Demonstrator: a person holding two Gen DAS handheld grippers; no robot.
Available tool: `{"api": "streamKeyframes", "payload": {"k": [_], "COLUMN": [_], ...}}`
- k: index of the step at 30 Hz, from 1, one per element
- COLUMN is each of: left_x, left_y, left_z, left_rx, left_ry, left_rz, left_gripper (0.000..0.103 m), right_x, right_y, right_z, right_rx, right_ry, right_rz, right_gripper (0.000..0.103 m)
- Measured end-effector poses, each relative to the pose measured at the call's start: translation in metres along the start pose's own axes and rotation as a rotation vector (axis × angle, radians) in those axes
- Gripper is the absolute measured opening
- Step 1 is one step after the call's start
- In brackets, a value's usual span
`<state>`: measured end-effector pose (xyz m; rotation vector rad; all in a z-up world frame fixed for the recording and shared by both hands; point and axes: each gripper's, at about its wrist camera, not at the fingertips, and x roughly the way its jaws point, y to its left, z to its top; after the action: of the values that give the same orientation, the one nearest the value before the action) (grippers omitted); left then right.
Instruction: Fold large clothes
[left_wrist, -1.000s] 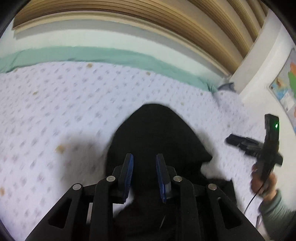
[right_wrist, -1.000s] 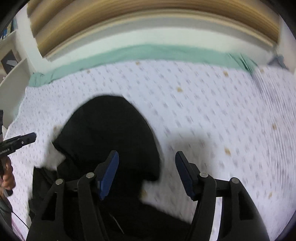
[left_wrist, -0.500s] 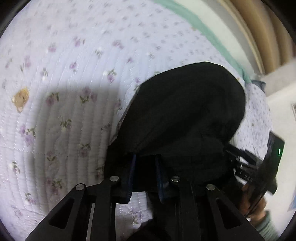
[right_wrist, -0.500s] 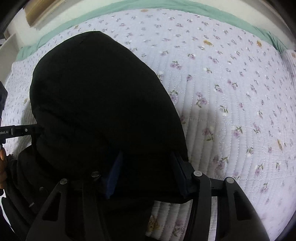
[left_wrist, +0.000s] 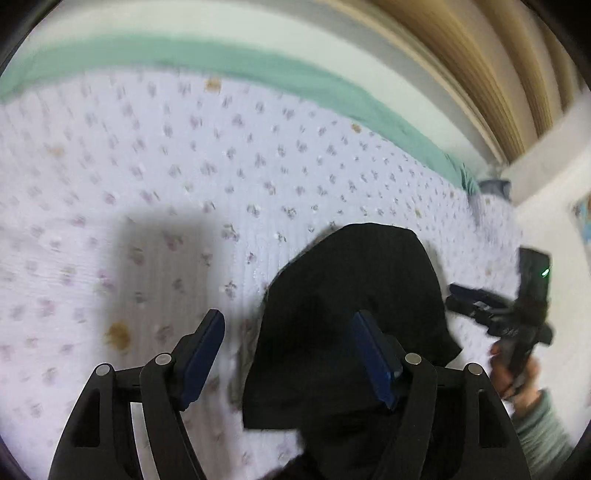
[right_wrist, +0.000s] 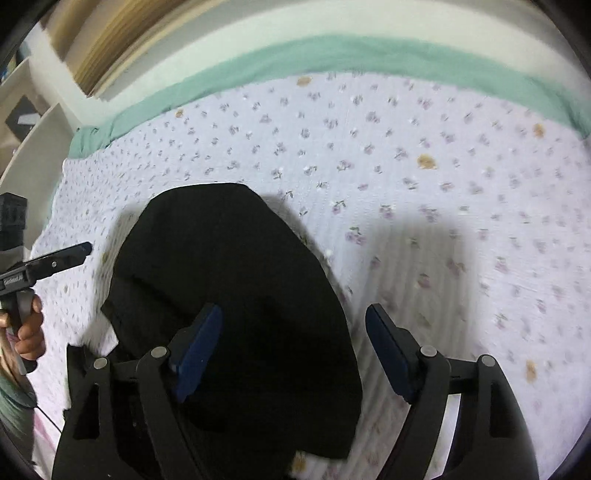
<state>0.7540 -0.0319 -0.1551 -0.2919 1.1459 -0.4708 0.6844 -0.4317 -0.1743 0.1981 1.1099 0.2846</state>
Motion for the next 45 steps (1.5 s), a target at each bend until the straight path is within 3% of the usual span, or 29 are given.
{"api": "streamKeyframes", "payload": {"k": [2, 6, 8, 9, 10, 11, 12, 15, 19, 23, 29, 32, 35, 39, 42, 45], "left_x": [0.022, 0.062, 0.068, 0.065, 0.063, 0.057, 0.049, 0.016, -0.049, -0.109, -0.148, -0.144, -0.126, -0.103, -0.133, -0.169], "left_y": [0.007, 0.017, 0.02, 0.018, 0.013, 0.003, -0.005, -0.03, -0.065, -0.078, -0.094, -0.086, -0.073, -0.031, -0.018, -0.03], "left_z": [0.0, -0.002, -0.01, -0.014, -0.018, -0.024, -0.026, -0.038, -0.078, -0.133, -0.217, -0.261, -0.295, -0.343, -0.356, -0.342], "left_rx": [-0.038, -0.099, -0.137, -0.124, -0.097, -0.047, 0.002, 0.101, 0.239, 0.308, 0.349, 0.325, 0.284, 0.127, 0.026, 0.041], "left_ry": [0.043, 0.139, 0.14, 0.12, 0.12, 0.104, 0.085, 0.029, -0.046, -0.092, -0.102, -0.055, 0.008, 0.12, 0.061, -0.015], "left_rz": [-0.007, -0.132, -0.162, -0.183, -0.186, -0.154, -0.131, -0.132, -0.127, -0.109, -0.039, 0.023, 0.075, 0.144, 0.082, 0.098], "left_gripper": [0.073, 0.072, 0.068, 0.043, 0.03, 0.024, 0.016, 0.012, 0.012, 0.012, 0.013, 0.017, 0.019, 0.019, 0.019, 0.019], "right_x": [0.018, 0.055, 0.07, 0.071, 0.068, 0.063, 0.061, 0.03, -0.039, -0.095, -0.147, -0.154, -0.135, -0.118, -0.118, -0.136], "right_y": [0.001, -0.001, -0.004, -0.002, -0.001, 0.004, 0.008, 0.034, 0.071, 0.116, 0.152, 0.165, 0.156, 0.143, 0.126, 0.116], "right_z": [0.007, 0.005, 0.005, 0.005, 0.006, 0.003, 0.004, -0.009, -0.042, -0.077, -0.158, -0.211, -0.258, -0.312, -0.344, -0.354], "right_rx": [0.015, 0.019, 0.029, 0.02, 0.005, -0.011, -0.031, -0.131, -0.247, -0.318, -0.307, -0.297, -0.214, -0.126, -0.041, 0.01], "right_ry": [0.043, 0.13, 0.162, 0.15, 0.135, 0.122, 0.107, 0.033, -0.095, -0.183, -0.236, -0.211, -0.106, -0.005, 0.063, 0.087], "right_rz": [0.027, 0.069, 0.084, 0.081, 0.087, 0.099, 0.099, 0.042, -0.019, -0.047, -0.071, -0.102, -0.073, -0.072, -0.05, -0.037], "right_gripper": [0.082, 0.084, 0.082, 0.07, 0.061, 0.041, 0.028, 0.021, 0.02, 0.02, 0.021, 0.027, 0.03, 0.031, 0.032, 0.032]}}
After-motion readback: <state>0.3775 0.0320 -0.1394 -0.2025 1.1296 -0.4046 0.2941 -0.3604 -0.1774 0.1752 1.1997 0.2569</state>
